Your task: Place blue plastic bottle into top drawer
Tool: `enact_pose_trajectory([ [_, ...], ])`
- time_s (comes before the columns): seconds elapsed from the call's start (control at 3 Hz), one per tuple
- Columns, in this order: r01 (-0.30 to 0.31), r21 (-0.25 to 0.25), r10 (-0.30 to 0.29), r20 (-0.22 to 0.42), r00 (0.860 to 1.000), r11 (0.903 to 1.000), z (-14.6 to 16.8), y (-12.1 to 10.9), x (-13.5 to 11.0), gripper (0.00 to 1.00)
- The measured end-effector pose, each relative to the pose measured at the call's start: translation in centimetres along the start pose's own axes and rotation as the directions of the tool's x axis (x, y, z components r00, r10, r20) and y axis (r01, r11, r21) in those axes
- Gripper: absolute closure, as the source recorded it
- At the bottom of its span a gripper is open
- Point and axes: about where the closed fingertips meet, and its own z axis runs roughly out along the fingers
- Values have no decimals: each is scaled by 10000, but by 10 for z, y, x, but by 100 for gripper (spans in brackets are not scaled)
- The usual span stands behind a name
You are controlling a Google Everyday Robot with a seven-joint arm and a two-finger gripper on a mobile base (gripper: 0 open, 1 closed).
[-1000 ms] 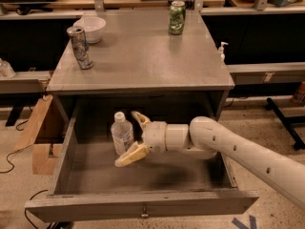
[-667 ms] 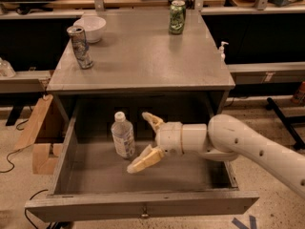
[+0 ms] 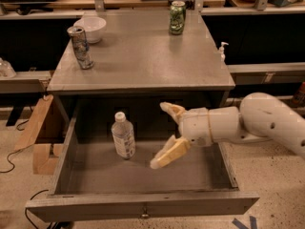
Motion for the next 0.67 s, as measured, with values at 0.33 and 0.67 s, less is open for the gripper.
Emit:
enact_pose_trajectory([
  [0.33, 56, -674, -59, -37, 10000, 9977, -14, 10, -10, 0],
  [0.67, 83, -678, -86, -35, 10000, 9977, -15, 10, -10, 0],
])
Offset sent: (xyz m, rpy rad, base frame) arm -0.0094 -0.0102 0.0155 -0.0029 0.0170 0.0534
